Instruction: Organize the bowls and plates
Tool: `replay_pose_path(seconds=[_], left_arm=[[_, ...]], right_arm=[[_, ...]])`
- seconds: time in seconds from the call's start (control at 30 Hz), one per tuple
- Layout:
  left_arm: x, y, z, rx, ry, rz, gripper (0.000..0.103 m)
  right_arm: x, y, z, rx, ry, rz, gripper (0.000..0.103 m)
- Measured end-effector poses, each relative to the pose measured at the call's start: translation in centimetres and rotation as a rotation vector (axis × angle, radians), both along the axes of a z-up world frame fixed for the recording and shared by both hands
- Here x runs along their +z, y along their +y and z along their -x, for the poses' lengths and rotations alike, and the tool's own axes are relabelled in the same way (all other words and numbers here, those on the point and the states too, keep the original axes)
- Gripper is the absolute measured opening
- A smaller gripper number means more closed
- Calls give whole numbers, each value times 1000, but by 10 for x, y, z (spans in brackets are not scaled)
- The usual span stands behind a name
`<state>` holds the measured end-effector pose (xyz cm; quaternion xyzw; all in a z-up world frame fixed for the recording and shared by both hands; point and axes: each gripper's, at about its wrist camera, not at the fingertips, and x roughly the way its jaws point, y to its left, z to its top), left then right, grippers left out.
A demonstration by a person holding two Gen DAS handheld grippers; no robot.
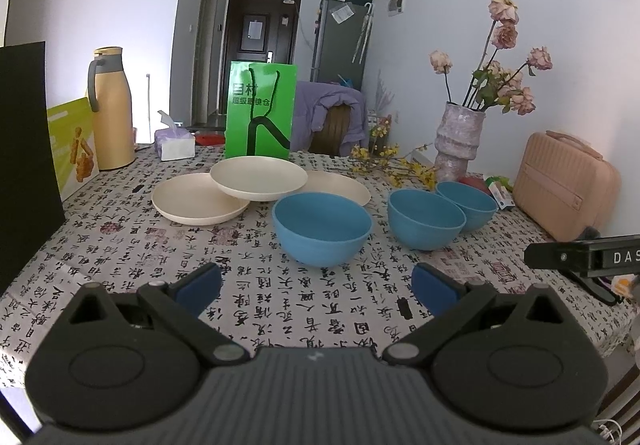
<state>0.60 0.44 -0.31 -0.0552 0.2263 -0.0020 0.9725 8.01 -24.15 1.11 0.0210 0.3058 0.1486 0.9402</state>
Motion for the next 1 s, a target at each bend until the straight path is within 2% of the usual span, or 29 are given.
replay_pose_path(seconds=[1.0], left_arm=[[1,3,3,9,-17,8,103]], right_arm=[[5,3,2,6,-19,10,103]])
